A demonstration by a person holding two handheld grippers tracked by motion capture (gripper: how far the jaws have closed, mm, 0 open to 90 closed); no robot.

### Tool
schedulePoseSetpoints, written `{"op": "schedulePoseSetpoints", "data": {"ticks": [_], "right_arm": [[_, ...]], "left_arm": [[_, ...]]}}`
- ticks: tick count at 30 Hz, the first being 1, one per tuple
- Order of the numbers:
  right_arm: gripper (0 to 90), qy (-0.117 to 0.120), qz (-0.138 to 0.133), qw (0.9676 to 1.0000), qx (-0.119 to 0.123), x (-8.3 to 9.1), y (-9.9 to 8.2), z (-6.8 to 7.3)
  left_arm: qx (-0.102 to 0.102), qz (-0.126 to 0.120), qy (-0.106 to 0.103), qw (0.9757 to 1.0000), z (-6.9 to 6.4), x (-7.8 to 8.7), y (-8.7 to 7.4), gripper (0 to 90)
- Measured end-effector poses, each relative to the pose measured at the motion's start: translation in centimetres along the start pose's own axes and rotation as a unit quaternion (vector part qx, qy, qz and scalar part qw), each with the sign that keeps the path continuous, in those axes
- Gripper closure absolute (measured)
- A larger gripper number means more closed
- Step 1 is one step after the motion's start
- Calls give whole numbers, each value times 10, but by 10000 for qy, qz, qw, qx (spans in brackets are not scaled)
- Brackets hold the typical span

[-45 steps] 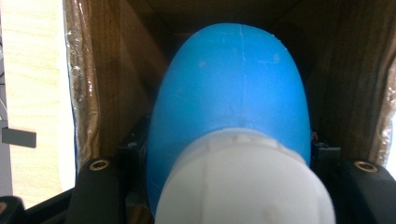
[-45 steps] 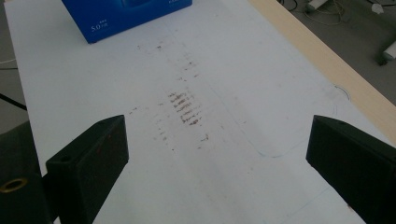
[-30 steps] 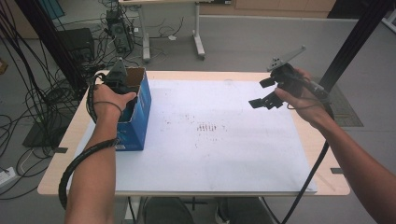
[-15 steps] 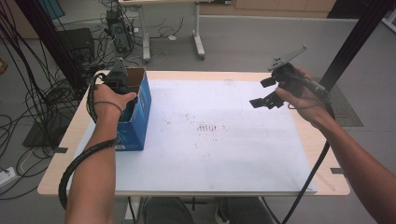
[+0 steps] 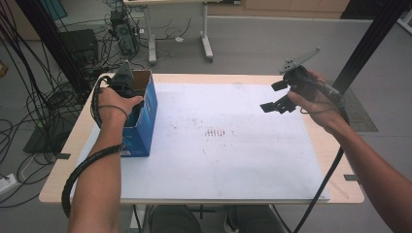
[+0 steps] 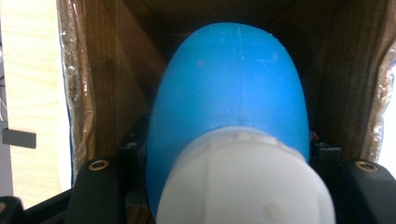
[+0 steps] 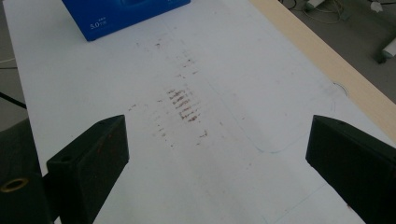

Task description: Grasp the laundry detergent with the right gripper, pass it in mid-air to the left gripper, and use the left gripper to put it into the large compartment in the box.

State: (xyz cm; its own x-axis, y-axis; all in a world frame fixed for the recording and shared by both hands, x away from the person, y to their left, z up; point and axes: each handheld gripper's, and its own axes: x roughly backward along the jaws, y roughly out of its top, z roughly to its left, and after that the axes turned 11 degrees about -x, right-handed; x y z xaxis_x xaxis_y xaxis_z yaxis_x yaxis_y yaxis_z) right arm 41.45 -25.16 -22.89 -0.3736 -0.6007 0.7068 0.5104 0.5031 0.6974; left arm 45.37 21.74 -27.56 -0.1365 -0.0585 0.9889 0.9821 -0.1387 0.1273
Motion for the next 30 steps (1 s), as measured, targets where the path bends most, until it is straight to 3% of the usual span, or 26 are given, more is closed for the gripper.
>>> {"op": "schedulePoseSetpoints", "data": {"ticks": [14, 24, 30], "right_arm": [[60, 63, -42, 10000, -20, -1, 0, 0], [60, 71, -53, 10000, -17, -2, 1, 0], [59, 65, -22, 10000, -16, -3, 2, 1]], "left_arm": [[-61, 2, 51, 10000, 1, 4, 0, 329], [-175, -140, 123, 9997, 0, 24, 0, 281], [-336, -212, 189, 9990, -5, 46, 1, 262]]}}
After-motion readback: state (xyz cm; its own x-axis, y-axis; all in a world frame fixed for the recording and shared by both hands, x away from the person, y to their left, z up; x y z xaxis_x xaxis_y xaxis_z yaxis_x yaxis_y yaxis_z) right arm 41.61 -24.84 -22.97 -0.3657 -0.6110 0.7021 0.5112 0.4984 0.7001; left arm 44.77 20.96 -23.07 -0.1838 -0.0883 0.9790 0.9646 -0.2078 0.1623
